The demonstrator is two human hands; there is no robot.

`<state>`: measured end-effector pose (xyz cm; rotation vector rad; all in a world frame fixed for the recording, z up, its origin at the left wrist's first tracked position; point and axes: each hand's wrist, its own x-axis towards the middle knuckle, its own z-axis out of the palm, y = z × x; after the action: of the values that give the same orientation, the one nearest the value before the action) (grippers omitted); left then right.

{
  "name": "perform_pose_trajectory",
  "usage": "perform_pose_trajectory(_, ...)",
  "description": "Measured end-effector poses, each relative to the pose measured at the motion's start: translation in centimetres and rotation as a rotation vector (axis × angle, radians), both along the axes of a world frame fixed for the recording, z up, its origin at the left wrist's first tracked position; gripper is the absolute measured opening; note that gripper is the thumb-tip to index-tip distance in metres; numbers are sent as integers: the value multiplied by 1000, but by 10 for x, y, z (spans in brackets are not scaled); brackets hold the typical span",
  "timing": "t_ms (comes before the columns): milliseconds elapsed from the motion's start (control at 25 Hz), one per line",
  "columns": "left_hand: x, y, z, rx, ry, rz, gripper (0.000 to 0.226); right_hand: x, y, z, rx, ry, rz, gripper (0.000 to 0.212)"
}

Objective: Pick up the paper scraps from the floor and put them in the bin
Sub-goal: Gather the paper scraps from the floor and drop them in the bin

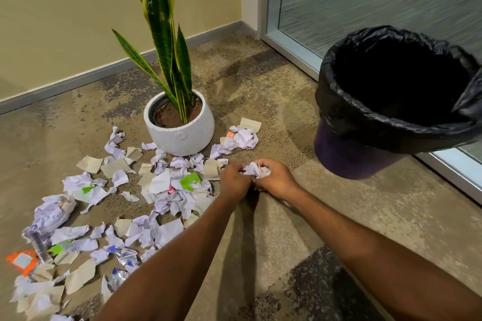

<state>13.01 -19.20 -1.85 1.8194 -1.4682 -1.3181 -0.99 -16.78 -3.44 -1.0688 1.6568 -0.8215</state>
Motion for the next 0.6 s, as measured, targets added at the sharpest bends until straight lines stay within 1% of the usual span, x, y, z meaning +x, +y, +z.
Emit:
perform_pose_trajectory(40, 0, 3, 1, 52, 22, 5, 19, -1, 5, 1, 24, -61, -34, 47)
perform_pose_trajectory(120, 0, 12, 1, 119, 75, 10, 21, -5, 15, 6, 70, -142, -76, 48)
perform_pose_trajectory(280, -11, 26, 16, 134, 167, 7, 19, -17, 25, 22, 58, -105, -92, 49)
perform_pose_trajectory(360, -21, 29, 33, 87, 176, 15, 21, -24, 25, 39, 20, -113, -88, 50)
perform_pose_trajectory(520, -43, 28, 77, -70, 198, 19, 38, -38, 17, 80, -98, -95, -99, 51)
perform_pose_trajectory(600, -50, 25, 102, -136, 196, 7, 33, -43, 13, 103, -144, -112, -106, 52)
